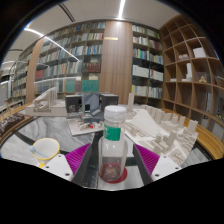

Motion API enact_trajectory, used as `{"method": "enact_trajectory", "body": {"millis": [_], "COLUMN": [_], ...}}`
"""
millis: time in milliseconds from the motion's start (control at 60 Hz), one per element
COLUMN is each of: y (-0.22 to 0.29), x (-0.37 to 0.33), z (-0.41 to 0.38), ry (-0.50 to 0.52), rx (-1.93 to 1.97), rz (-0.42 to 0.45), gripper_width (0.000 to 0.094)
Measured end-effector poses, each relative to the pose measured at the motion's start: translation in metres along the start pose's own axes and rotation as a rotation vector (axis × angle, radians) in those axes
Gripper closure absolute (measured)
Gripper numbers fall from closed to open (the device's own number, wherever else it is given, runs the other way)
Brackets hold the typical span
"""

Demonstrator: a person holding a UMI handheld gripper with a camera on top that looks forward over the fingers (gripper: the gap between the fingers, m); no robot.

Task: Pour water

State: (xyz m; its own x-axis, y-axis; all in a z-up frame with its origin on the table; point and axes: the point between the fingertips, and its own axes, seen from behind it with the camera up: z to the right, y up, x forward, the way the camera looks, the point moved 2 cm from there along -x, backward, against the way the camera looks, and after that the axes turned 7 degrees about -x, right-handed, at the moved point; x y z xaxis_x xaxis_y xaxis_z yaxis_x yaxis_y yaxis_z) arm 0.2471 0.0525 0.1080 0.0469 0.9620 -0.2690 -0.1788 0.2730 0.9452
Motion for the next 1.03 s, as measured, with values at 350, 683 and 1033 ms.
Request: {"method": "enact_trajectory", "body": {"millis": [350, 683, 1033], "y": [0.020, 0.003, -0.016], "x": [-0.195, -0.366, -0.420], "z": [-0.028, -0.060, -0.054], "ry": [-0.065, -0.075, -0.110], "rx": [0.077, 0.080, 0.063], "rz": [-0.073, -0.118, -0.133], "gripper_width": [0.0078, 0.0079, 0.0082]}}
